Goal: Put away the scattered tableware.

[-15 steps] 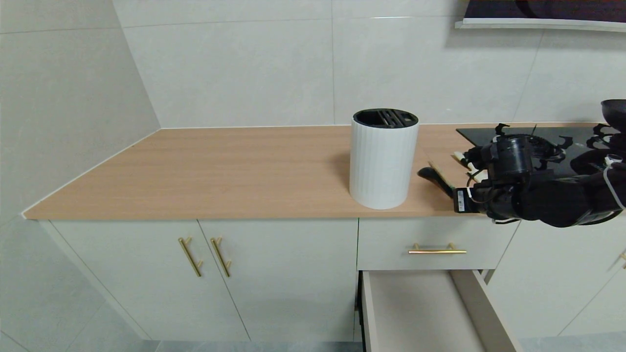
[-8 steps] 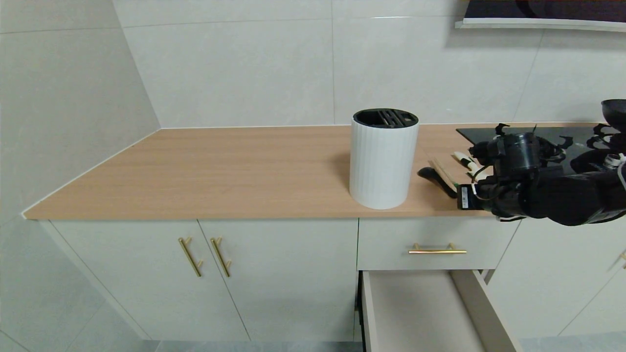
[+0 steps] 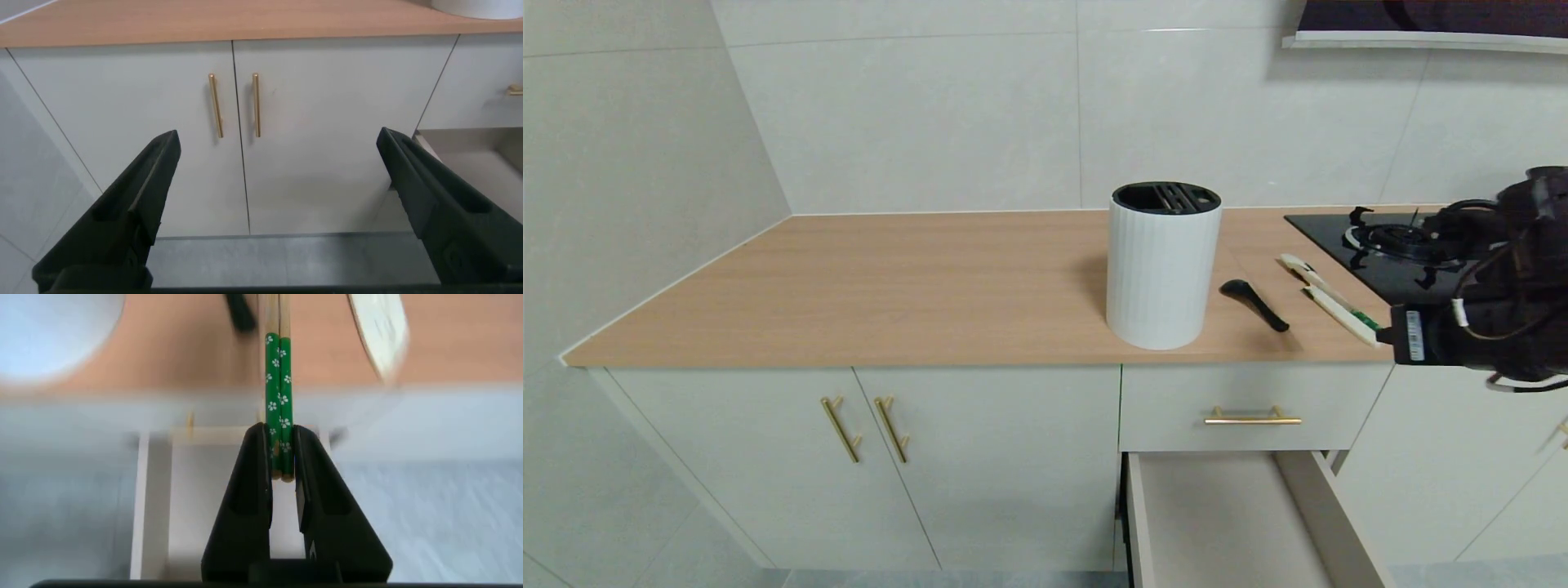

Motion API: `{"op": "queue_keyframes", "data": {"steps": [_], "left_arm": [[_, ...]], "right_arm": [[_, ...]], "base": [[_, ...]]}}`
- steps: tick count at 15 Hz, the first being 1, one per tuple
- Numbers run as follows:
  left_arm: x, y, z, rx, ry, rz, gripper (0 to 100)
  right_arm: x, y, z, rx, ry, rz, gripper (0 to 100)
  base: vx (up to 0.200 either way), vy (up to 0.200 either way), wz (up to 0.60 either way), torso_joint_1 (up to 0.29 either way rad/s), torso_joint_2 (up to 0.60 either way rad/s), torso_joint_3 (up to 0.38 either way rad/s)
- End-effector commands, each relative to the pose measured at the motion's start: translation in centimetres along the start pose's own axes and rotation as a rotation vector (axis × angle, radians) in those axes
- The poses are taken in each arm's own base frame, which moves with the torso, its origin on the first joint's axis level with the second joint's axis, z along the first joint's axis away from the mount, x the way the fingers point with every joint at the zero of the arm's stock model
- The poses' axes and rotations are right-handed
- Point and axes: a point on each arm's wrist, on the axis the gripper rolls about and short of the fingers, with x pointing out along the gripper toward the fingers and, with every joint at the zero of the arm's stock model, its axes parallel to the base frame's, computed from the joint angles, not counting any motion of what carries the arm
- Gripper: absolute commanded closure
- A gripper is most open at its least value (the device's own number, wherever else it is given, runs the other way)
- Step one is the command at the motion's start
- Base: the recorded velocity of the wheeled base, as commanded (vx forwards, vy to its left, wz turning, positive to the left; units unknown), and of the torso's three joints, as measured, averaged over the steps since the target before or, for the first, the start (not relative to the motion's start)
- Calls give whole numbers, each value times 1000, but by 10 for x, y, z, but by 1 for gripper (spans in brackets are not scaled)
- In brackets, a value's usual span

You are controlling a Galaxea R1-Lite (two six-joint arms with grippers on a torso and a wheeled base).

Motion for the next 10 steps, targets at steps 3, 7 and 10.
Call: {"op": "queue_keyframes", "data": {"steps": [3, 7, 10], "left_arm": [[0, 0, 0, 1, 1, 0, 0], [0, 0, 0, -1, 1, 0, 0], [0, 0, 0, 1, 1, 0, 0]], "right_arm": [[-85, -14, -13, -8, 0, 193, 100], [-79, -15, -27, -83, 101, 213, 100], [-75, -13, -31, -103, 111, 273, 100]], "base": [[0, 0, 0, 0, 0, 0], [0, 0, 0, 0, 0, 0], [0, 0, 0, 0, 0, 0]]}}
